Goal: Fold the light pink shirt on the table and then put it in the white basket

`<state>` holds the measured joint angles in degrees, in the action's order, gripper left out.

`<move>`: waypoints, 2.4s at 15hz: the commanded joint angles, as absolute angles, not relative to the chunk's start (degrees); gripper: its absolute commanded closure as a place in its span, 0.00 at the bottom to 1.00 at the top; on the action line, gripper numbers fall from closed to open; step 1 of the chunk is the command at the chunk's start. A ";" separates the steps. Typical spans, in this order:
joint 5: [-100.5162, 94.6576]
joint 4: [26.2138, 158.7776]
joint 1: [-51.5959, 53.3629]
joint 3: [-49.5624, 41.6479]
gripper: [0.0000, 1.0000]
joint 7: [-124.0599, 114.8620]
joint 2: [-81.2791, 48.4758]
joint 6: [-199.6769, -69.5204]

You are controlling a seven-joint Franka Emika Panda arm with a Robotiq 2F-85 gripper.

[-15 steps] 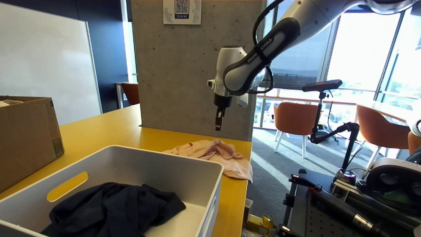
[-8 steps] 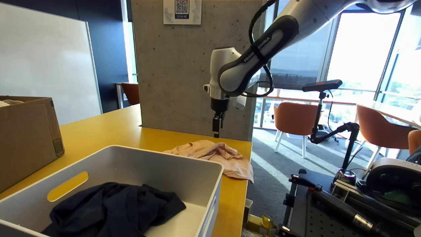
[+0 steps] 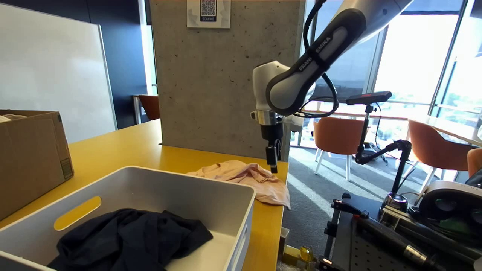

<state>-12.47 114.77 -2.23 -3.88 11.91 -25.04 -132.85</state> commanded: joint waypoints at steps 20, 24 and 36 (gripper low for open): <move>-11.02 114.80 -2.59 -1.10 0.80 10.76 -37.18 -151.97; -10.45 115.51 -1.78 0.50 1.00 10.82 -33.66 -150.77; -7.96 112.92 0.24 5.70 0.99 13.66 -21.76 -147.01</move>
<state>-9.38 114.43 0.98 6.64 11.38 -21.94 -148.50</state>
